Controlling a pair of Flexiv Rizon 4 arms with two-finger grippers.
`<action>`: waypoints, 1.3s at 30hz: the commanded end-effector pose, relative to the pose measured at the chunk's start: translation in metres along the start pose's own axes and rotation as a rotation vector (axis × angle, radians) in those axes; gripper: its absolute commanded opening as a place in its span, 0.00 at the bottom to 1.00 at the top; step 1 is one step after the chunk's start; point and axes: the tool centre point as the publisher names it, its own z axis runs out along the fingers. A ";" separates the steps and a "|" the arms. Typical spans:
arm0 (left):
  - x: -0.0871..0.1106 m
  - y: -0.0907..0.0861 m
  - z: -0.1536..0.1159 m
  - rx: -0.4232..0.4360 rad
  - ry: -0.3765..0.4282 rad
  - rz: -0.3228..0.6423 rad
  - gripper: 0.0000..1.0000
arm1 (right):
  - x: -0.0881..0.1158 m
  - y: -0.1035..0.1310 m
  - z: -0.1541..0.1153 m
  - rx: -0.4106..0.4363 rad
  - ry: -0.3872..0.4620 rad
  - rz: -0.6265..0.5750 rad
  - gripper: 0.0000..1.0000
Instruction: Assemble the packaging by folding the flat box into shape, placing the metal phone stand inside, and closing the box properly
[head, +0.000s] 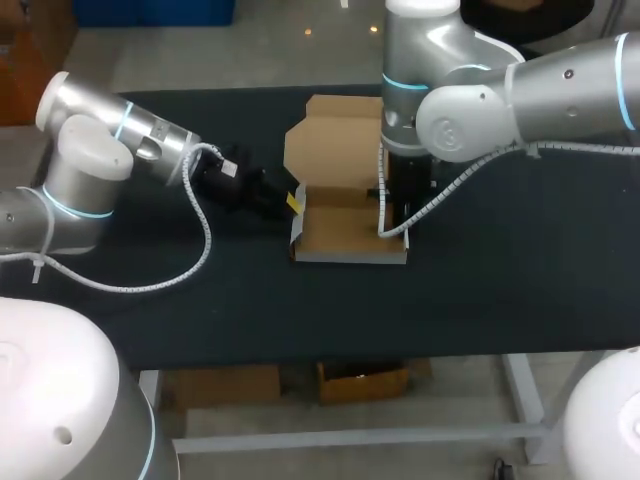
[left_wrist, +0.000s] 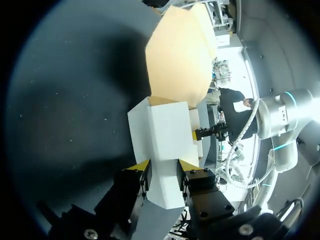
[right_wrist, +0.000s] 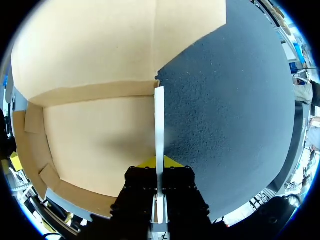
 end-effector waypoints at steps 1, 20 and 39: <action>0.002 -0.005 0.006 -0.006 -0.017 -0.011 0.35 | 0.000 0.000 0.000 0.002 0.000 -0.001 0.00; 0.011 -0.011 0.010 -0.019 -0.161 -0.168 0.35 | 0.000 0.000 0.000 0.002 0.000 -0.001 0.00; 0.003 -0.007 0.021 -0.053 -0.343 -0.273 0.34 | 0.000 0.000 0.000 0.002 0.000 -0.001 0.00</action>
